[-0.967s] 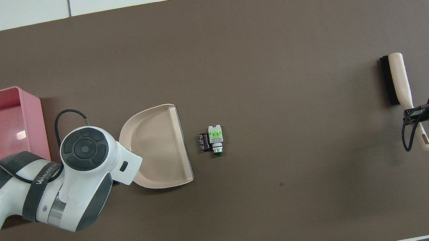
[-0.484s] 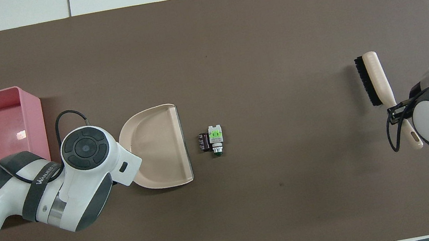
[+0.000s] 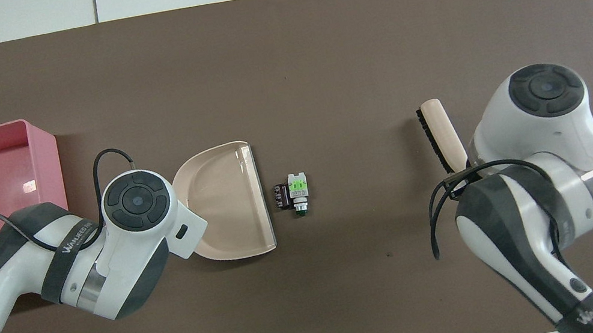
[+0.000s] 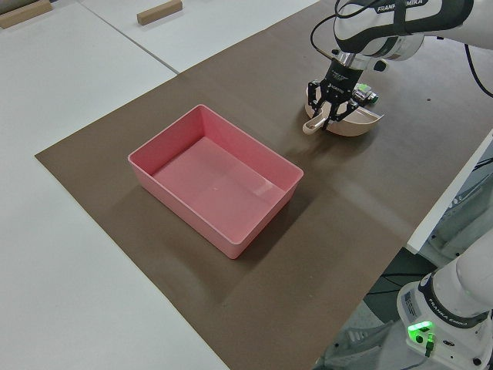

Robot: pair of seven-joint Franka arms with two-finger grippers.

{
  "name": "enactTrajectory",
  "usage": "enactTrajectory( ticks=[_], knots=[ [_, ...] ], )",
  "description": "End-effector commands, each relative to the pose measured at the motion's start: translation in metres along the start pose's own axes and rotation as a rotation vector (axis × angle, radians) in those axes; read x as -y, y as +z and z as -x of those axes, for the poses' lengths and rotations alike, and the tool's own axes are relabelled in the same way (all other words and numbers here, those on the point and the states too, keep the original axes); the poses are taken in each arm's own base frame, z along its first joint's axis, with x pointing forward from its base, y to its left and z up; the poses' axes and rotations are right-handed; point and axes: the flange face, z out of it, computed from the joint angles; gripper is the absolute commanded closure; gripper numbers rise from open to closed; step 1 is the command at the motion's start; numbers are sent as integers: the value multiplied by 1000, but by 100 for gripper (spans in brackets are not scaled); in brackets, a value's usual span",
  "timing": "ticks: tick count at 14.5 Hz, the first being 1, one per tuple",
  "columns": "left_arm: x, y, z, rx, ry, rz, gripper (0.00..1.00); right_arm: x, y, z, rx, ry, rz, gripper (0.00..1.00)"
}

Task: Clean e-waste and dump in bin
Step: 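Grasp the dustpan with the left gripper while the right gripper grasps the brush, then sweep the electronic component into the dustpan with the brush in the right gripper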

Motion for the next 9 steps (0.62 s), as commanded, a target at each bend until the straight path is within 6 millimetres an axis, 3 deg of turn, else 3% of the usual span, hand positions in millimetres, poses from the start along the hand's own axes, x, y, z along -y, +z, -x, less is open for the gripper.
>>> enactTrajectory(
  ticks=[1,4,9],
  knots=[
    [0,-6,-14,60,60,-24,100,47,-3,9,-16,26,50,100],
    [-6,-1,-26,116,93,-19,100,96,1,13,-19,-24,62,100],
    [-22,5,-47,197,67,-24,100,195,5,-15,-19,-31,81,100]
  ],
)
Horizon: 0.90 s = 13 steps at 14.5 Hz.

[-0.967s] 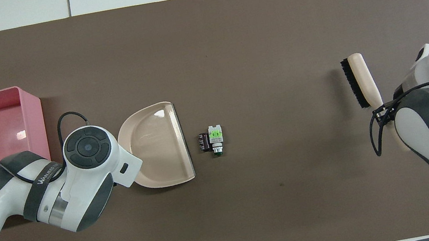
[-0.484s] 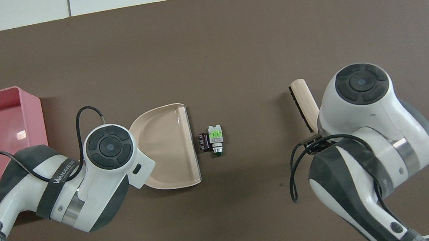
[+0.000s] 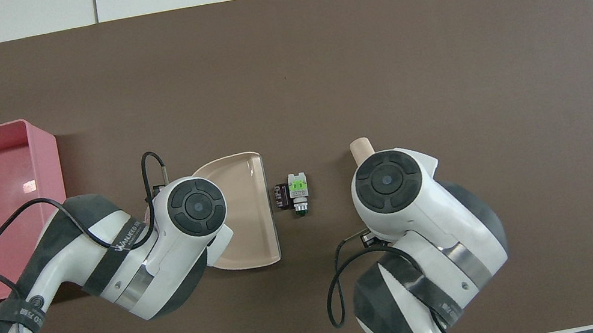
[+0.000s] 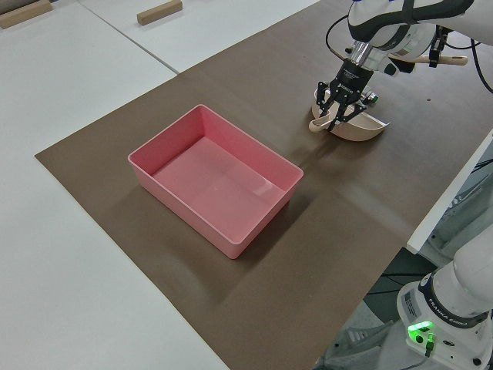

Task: Clean e-waste and dump in bin
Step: 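Sweep the electronic component into the dustpan with the brush in the right gripper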

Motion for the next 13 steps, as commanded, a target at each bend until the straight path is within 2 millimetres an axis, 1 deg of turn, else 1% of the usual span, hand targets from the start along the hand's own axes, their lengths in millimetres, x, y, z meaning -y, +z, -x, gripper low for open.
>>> enactTrajectory(
  ticks=[1,3,6,7,8,10,13],
  knots=[
    [-1,-1,-10,42,6,-4,100,50,3,-27,6,-4,13,100],
    [-1,2,-11,46,4,2,100,74,13,-30,-1,-10,21,100],
    [-1,2,-12,45,6,1,100,82,12,-30,-3,-1,-37,100],
    [-2,4,-12,47,7,3,100,89,13,-30,-5,8,-85,100],
    [-1,3,-12,46,7,2,100,104,14,-25,-13,-5,-128,100],
    [-1,3,-12,46,11,2,100,118,15,-24,-9,24,-278,100],
    [-1,4,-11,47,13,4,100,132,12,-26,-6,-4,-512,100]
  ],
)
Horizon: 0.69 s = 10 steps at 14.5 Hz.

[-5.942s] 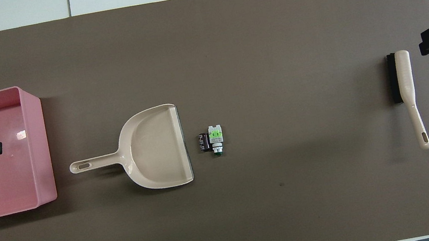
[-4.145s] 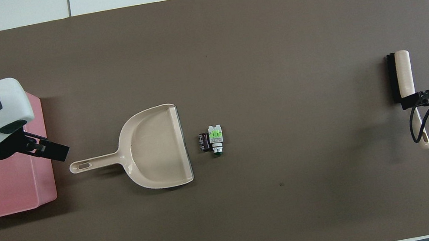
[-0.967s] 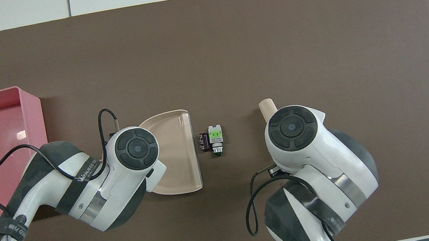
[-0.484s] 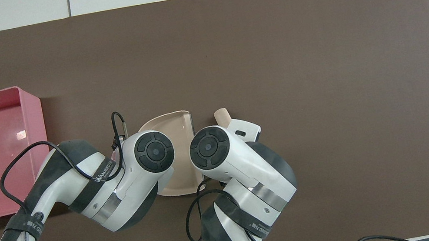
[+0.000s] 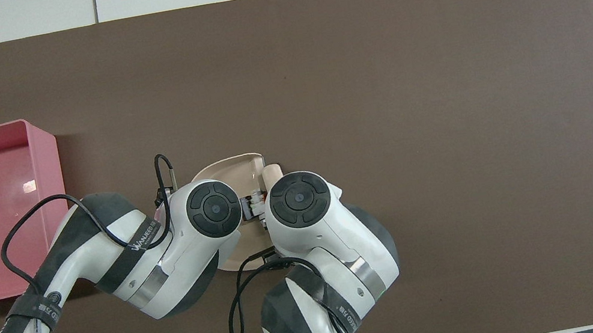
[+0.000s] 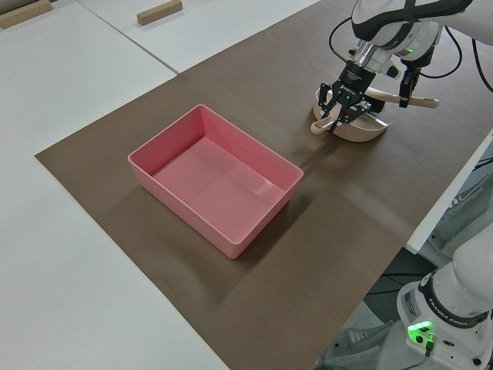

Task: Clean e-waste and dump in bin
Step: 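Sweep the electronic component into the dustpan with the brush in the right gripper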

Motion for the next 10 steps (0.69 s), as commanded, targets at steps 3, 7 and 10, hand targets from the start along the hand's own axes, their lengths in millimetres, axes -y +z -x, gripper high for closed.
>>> enactTrajectory(
  ticks=[3,7,10],
  knots=[
    [3,2,-3,22,12,0,100,24,7,0,-39,9,-291,100],
    [4,2,-2,15,21,-6,100,21,-7,3,-40,34,-298,100],
    [7,2,0,6,14,-11,100,15,-32,17,-78,60,-207,100]
  ],
)
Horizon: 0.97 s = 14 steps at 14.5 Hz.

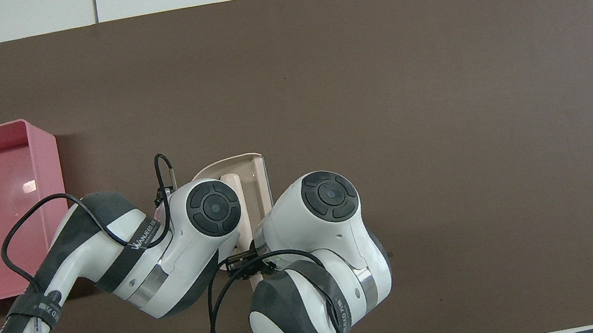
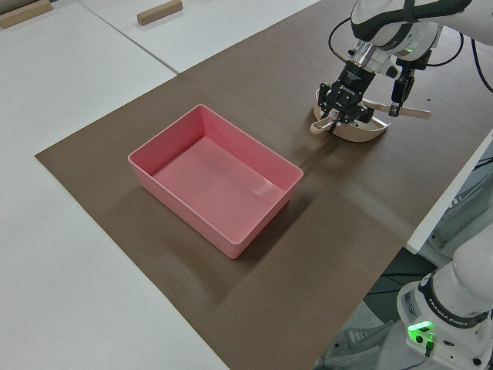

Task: Clean e-waste and dump in bin
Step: 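Sweep the electronic component into the dustpan with the brush in the right gripper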

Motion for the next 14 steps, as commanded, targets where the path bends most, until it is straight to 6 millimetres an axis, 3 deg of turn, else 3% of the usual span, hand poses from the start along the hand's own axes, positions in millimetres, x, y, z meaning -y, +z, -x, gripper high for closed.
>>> enactTrajectory(
  ticks=[1,6,10,14],
  knots=[
    [7,2,1,4,18,-12,100,-1,-36,20,-11,19,65,100],
    [14,6,9,-31,48,-24,100,-22,-94,37,12,45,205,99],
    [25,12,25,-146,20,62,100,-86,-167,32,8,126,317,100],
    [54,-12,60,-271,30,57,100,-156,-218,21,-5,129,438,100]
  ],
)
